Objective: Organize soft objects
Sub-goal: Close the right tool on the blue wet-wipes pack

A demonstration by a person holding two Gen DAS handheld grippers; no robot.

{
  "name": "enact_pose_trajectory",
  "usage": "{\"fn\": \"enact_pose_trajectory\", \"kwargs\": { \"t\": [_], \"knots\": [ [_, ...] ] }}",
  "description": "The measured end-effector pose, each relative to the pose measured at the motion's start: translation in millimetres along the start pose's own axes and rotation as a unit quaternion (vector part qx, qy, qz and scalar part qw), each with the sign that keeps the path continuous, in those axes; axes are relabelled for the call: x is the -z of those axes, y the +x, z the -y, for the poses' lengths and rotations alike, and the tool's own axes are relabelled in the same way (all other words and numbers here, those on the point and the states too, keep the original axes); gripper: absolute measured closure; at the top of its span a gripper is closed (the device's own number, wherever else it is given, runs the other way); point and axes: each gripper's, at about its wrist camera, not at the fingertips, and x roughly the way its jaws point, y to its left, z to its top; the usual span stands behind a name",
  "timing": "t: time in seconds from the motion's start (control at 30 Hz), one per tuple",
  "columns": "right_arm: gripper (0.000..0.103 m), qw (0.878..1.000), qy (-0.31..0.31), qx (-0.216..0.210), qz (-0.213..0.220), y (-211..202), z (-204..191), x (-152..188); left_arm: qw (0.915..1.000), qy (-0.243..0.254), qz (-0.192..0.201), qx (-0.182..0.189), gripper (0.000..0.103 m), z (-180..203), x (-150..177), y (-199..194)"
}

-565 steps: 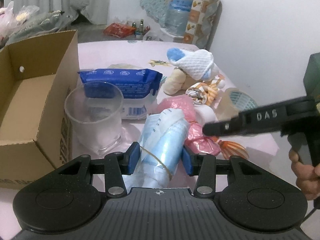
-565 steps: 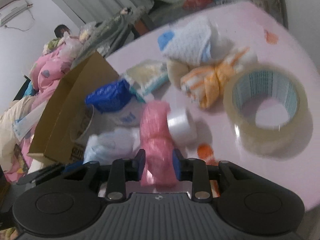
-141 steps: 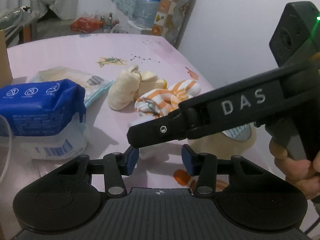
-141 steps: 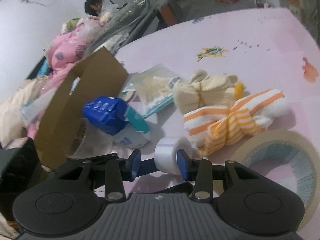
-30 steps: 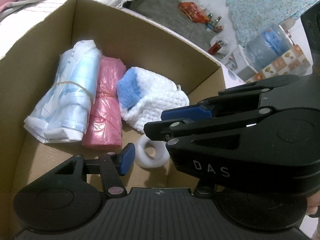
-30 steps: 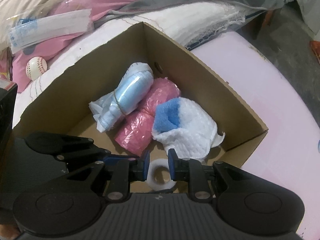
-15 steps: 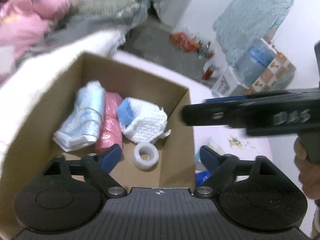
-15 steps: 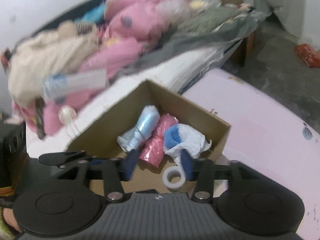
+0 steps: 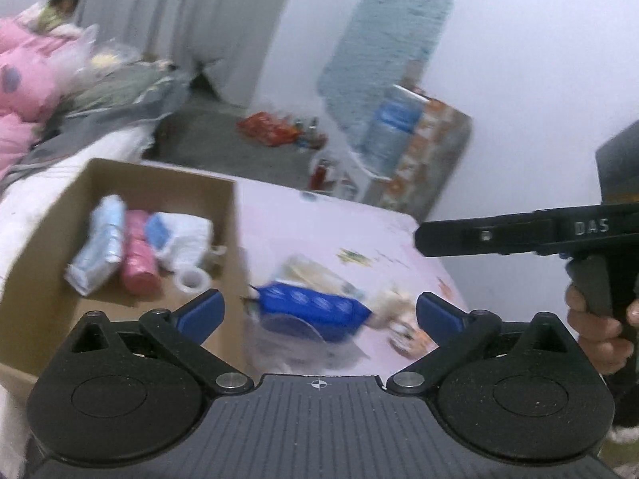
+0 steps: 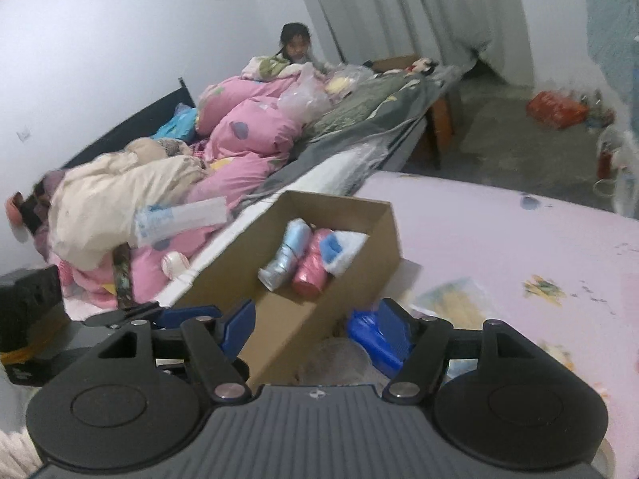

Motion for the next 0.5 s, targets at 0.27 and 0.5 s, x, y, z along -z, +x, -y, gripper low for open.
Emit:
{"fn": "enact_pose_trajectory", "kwargs": {
  "t": [0.27, 0.5],
  "knots": [
    [0.032, 0.992, -0.080, 0.093, -0.038, 22.7, 8.9, 46.3, 0.9942, 0.104, -0.017, 0.017, 0.000, 54.7, 53.5, 31.0],
    [0.032, 0.960, -0.232, 0.119, -0.098, 84.6, 19.3, 59.1, 0.9863, 0.159, -0.043, 0.003, 0.005, 72.3, 81.1, 76.6]
  ]
}}
